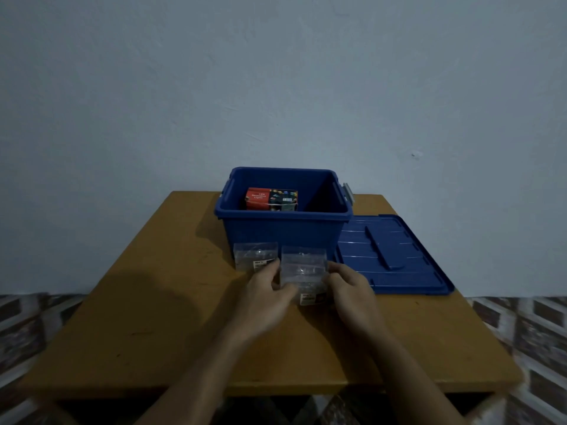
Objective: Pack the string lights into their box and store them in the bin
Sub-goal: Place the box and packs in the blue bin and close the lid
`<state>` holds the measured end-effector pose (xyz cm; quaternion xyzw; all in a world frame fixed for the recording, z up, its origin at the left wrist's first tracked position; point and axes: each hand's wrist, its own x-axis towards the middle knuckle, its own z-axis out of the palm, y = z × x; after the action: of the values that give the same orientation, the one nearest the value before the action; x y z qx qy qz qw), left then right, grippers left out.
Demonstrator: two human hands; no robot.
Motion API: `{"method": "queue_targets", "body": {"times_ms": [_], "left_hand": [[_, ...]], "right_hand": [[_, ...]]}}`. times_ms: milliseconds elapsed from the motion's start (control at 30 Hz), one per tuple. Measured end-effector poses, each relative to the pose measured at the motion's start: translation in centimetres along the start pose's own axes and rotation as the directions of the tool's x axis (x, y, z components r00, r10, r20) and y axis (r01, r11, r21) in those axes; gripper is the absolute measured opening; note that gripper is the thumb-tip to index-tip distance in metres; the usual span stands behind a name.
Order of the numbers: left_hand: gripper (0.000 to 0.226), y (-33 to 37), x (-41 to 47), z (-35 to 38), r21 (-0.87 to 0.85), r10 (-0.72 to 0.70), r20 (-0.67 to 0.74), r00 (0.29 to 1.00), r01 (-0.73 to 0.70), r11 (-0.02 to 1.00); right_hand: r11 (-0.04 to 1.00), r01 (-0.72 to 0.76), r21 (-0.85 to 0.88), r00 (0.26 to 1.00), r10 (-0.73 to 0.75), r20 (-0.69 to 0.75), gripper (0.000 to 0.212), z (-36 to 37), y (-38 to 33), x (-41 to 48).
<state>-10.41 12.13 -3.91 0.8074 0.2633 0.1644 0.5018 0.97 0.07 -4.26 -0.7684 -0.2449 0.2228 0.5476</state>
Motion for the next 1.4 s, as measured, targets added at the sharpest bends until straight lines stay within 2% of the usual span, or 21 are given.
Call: {"method": "queue_targets", "body": {"times_ms": [200, 300, 400, 533, 667, 733, 800, 867, 933, 1033, 1100, 1233, 1400], "left_hand": [[0.045, -0.6, -1.5, -2.4, 0.124, 0.046, 0.102, 0.994, -0.059, 0.991], [0.042, -1.8, -2.4, -3.9, 0.137, 0.068, 0.139, 0.988, -0.087, 0.987], [0.039, -3.8, -2.4, -5.3, 0.181, 0.058, 0.095, 0.994, -0.075, 0.981], [0.057, -5.7, -1.7, -6.2, 0.115, 0.048, 0.052, 0.997, -0.054, 0.992], [0.044, -6.1, -1.0, -6.1, 0.030, 0.038, -0.006, 0.999, -0.038, 0.999], [0.057, -6.1, -1.4, -5.8, -0.006, 0.004, -0.050, 0.999, -0.004, 1.000], [0.091, -6.3, -1.6, -5.7, -0.029, -0.030, -0.074, 0.997, 0.028, 0.999], [0.112, -6.4, -1.6, -5.8, -0.014, -0.039, -0.073, 0.997, 0.038, 0.999], [0.114, -6.3, -1.3, -5.8, 0.062, -0.081, -0.049, 0.996, 0.084, 0.995], [0.107, -5.8, -0.7, -5.9, 0.223, -0.164, -0.008, 0.986, 0.162, 0.961], [0.104, -5.4, -0.2, -5.9, 0.311, -0.196, 0.003, 0.981, 0.185, 0.932], [0.096, -5.0, 0.6, -5.8, 0.404, -0.221, 0.041, 0.975, 0.186, 0.896], [0.109, -5.7, 1.1, -6.9, 0.362, -0.213, 0.094, 0.972, 0.166, 0.917]], "right_hand": [[0.997, 0.038, -0.062, 0.999, -0.037, 0.019, 0.028, 0.6, 0.5, -1.7], [0.998, 0.033, -0.049, 0.996, -0.029, 0.085, 0.030, 1.2, 0.3, -2.4], [0.997, 0.053, -0.062, 0.990, -0.045, 0.133, 0.031, 2.3, -0.2, -2.4], [0.993, 0.077, -0.092, 0.983, -0.060, 0.175, 0.033, 4.3, -1.2, -1.1], [0.988, 0.087, -0.126, 0.985, -0.067, 0.158, 0.042, 5.3, -1.9, 0.0], [0.991, 0.086, -0.100, 0.983, -0.069, 0.168, 0.036, 5.3, -1.6, 0.1], [0.995, 0.097, -0.026, 0.979, -0.091, 0.181, 0.033, 5.0, -1.1, -0.2], [0.993, 0.115, 0.003, 0.975, -0.113, 0.193, 0.051, 4.5, -0.5, -0.5], [0.990, 0.124, -0.066, 0.964, -0.104, 0.244, 0.080, 4.2, -0.5, -0.6], [0.906, 0.282, -0.316, 0.934, -0.184, 0.306, 0.088, 4.6, -0.7, -0.4], [0.849, 0.325, -0.416, 0.927, -0.200, 0.317, 0.100, 5.2, -0.8, 0.2], [0.793, 0.361, -0.491, 0.917, -0.204, 0.344, 0.100, 6.3, -0.9, 1.3], [0.747, 0.394, -0.536, 0.905, -0.214, 0.366, 0.106, 6.2, -0.2, 1.8]]}}
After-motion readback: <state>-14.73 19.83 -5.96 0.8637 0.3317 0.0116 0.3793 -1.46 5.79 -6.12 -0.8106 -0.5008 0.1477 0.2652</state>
